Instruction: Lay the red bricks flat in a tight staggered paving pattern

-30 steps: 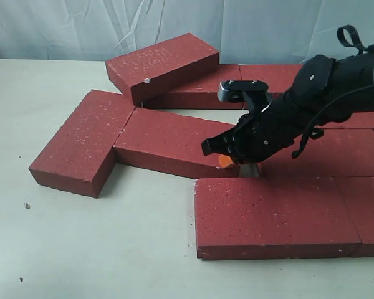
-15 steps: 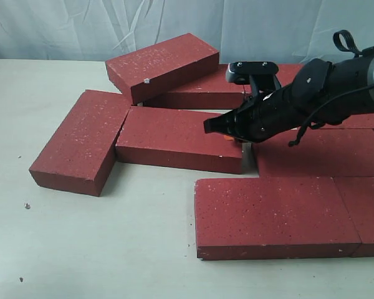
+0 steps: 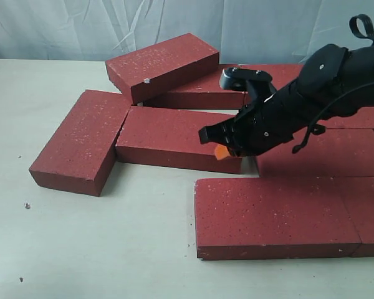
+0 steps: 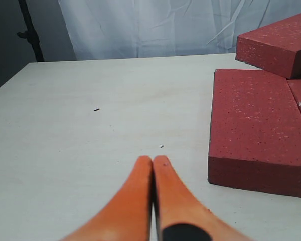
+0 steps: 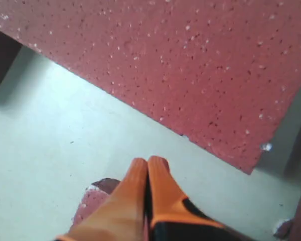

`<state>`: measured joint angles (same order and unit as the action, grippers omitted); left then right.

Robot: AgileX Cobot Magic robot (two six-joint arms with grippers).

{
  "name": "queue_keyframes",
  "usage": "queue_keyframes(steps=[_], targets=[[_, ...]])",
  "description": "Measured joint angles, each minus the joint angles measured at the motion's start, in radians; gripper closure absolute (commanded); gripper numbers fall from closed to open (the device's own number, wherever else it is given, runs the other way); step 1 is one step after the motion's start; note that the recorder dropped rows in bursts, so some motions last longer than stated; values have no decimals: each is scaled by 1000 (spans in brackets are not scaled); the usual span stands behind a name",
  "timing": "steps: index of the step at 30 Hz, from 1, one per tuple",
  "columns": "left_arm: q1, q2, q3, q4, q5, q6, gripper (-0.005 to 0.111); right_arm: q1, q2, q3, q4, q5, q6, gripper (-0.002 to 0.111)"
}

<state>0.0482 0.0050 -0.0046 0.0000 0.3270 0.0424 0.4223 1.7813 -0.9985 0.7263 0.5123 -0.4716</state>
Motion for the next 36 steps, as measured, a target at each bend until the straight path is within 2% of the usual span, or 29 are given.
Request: queue_keyframes(steps=[7, 29, 36], targets=[[0, 0, 0, 0, 0, 0, 107, 0, 76, 0, 0, -5, 0, 109], [0, 0, 0, 0, 0, 0, 107, 0, 198, 0, 93, -364, 0, 109], [0, 0, 0, 0, 0, 0, 107, 0, 211, -7, 137, -348, 0, 109]])
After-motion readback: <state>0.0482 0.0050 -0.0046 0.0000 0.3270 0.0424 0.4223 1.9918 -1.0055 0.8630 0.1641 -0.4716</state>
